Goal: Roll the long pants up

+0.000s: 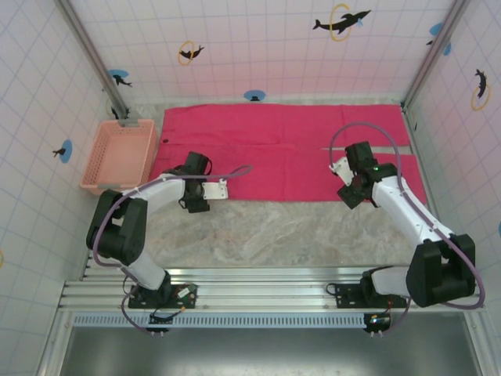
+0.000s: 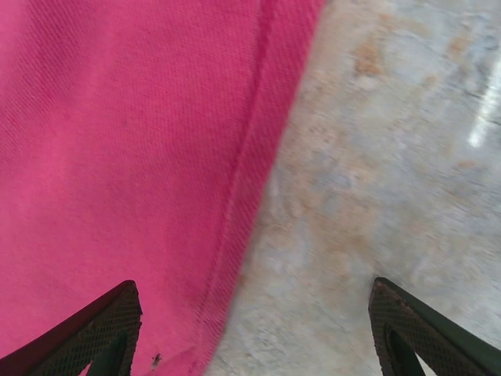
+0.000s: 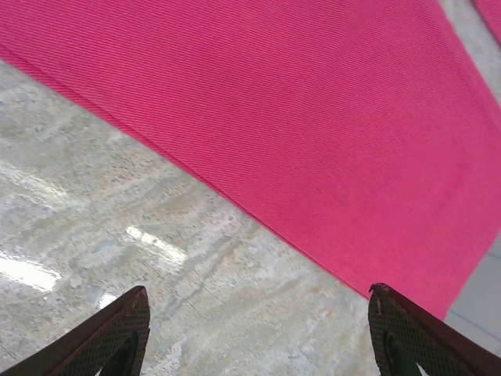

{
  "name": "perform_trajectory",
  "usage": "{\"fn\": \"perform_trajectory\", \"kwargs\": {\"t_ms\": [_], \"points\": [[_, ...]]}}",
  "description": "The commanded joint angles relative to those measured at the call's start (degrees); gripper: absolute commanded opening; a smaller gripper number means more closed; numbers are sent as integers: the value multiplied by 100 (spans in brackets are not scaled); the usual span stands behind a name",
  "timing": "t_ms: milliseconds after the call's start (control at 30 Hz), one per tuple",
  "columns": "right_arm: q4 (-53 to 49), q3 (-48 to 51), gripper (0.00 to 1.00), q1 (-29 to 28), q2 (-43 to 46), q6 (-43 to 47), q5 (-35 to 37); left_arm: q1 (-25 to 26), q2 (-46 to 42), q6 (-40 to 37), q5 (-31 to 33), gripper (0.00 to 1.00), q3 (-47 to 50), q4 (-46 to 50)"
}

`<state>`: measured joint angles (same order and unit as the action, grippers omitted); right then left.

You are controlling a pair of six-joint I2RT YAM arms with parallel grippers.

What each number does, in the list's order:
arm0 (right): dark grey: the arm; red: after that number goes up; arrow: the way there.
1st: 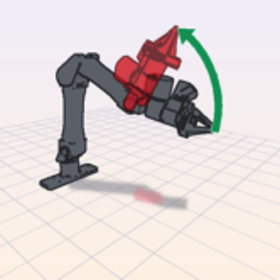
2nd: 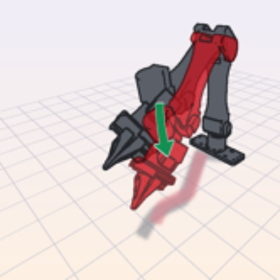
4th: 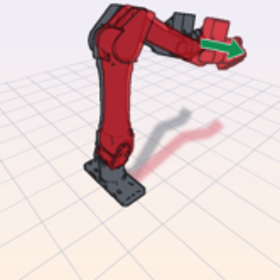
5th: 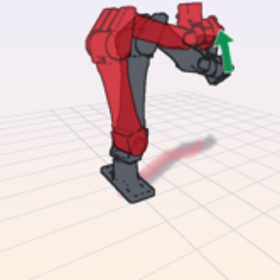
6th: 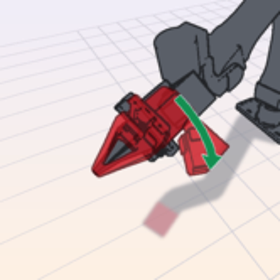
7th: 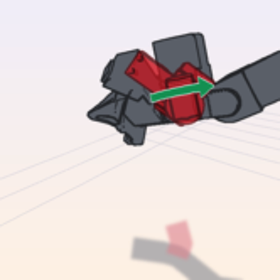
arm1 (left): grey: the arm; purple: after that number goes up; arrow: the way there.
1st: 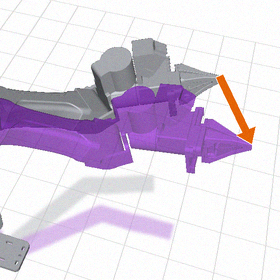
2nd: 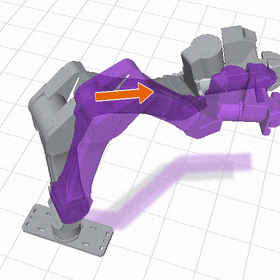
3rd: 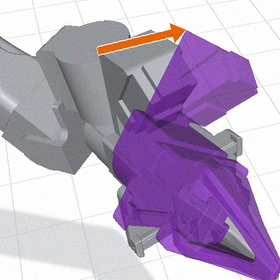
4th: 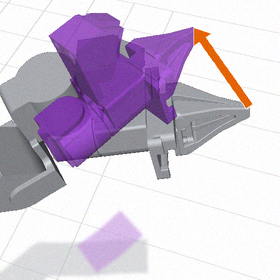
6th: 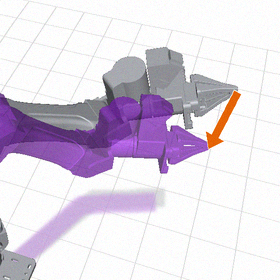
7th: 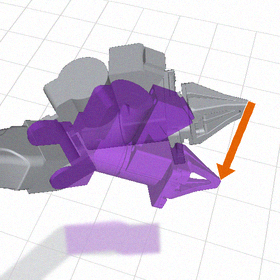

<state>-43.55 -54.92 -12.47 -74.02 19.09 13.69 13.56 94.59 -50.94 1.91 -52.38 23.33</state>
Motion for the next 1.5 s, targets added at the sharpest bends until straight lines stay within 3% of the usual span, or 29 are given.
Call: {"fn": "perform_trajectory", "kwargs": {"t_ms": [0, 333, 467, 500, 533, 567, 800, 967, 1467], "points": [[-149, 142, 75, 70, 381, -63, 155, 32, 373, -95, 112, 75, -186, -159], [-306, 661, 78, 122, 802, 123, 754, 26, 1138, 229, -21, 49, -921, -8], [-256, 614, 75, 122, 530, 289, 567, -48, 1139, 318, -176, 31, -987, 136], [-235, 574, 74, 126, 378, 344, 514, -77, 1141, 350, -188, 26, -1018, 184], [-243, 517, 72, 133, 238, 401, 439, -64, 1147, 373, -197, 2, -1053, 239], [-224, 447, 69, 137, 54, 449, 397, -68, 1167, 389, -189, 0, -1101, 324], [-248, -61, 55, 256, -1171, 510, 122, -82, 1028, 442, -50, 0, -1023, 216], [-228, -550, 49, 688, -1783, 547, -122, -143, 822, 409, -78, 0, -892, 155], [-231, -1044, 55, 930, -2920, 360, -234, -256, 622, 411, -244, 0, -951, 339]]}}
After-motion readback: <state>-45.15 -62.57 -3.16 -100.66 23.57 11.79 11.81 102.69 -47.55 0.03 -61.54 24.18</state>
